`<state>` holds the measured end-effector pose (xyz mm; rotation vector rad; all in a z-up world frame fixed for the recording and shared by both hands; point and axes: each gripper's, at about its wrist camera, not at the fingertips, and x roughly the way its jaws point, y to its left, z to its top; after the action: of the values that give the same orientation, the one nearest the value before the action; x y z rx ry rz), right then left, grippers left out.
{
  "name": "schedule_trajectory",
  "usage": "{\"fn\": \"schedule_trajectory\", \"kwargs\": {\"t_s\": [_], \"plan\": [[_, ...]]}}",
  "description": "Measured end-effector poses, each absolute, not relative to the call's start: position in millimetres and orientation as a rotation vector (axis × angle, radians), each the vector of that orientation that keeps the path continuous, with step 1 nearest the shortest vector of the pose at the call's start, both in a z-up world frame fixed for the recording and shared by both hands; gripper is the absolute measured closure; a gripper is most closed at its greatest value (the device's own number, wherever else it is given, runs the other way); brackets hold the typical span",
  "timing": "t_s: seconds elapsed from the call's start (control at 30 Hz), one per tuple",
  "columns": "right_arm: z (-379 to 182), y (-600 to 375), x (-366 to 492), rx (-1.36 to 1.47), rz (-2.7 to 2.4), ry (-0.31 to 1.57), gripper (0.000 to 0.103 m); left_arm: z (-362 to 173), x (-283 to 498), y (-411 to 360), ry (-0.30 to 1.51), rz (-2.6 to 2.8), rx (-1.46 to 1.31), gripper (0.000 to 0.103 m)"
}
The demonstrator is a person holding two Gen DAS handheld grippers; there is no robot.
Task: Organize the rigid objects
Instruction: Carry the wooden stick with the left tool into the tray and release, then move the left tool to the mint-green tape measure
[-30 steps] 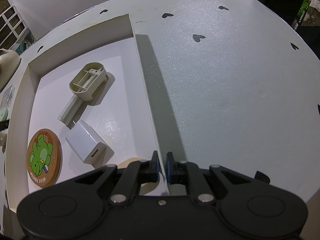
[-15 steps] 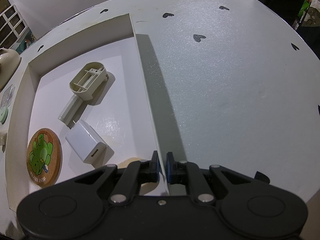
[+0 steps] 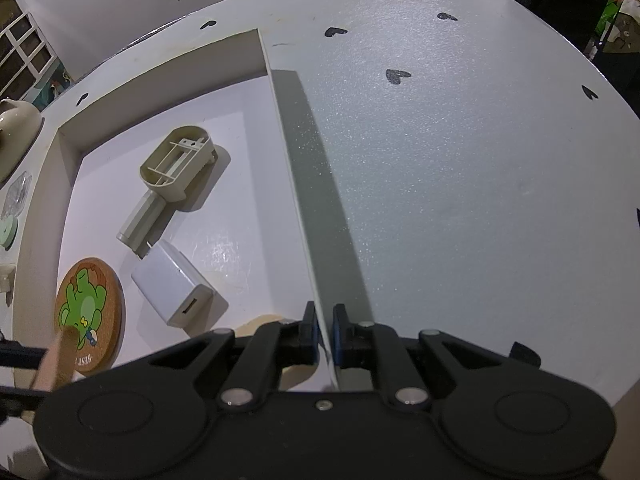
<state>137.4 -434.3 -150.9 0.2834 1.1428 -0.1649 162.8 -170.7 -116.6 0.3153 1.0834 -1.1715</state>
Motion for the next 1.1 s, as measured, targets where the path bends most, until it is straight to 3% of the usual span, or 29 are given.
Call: {"fn": "schedule_trajectory", "kwargs": {"t_s": [0.13, 0.3, 0.57, 0.93, 1.1], "plan": [[-151, -434, 137, 0.284, -0.164, 1.143, 0.094, -121, 162, -173, 1.105, -1.166, 0.334, 0.074], [-151, -434, 137, 0.284, -0.166, 1.141, 0.094, -121, 164, -173, 1.116, -1.165, 0.315, 0.058], [-151, -434, 137, 0.284, -0.166, 1.141, 0.094, -119, 165, -171, 1.119, -1.148, 0.297, 0.049], [-151, -434, 137, 0.284, -0.166, 1.141, 0.094, -110, 164, -166, 1.071, -1.107, 0.286, 0.011], [-150, -433, 137, 0.284, -0.166, 1.141, 0.094, -103, 168, -161, 1.036, -1.057, 0.275, 0.001]]}}
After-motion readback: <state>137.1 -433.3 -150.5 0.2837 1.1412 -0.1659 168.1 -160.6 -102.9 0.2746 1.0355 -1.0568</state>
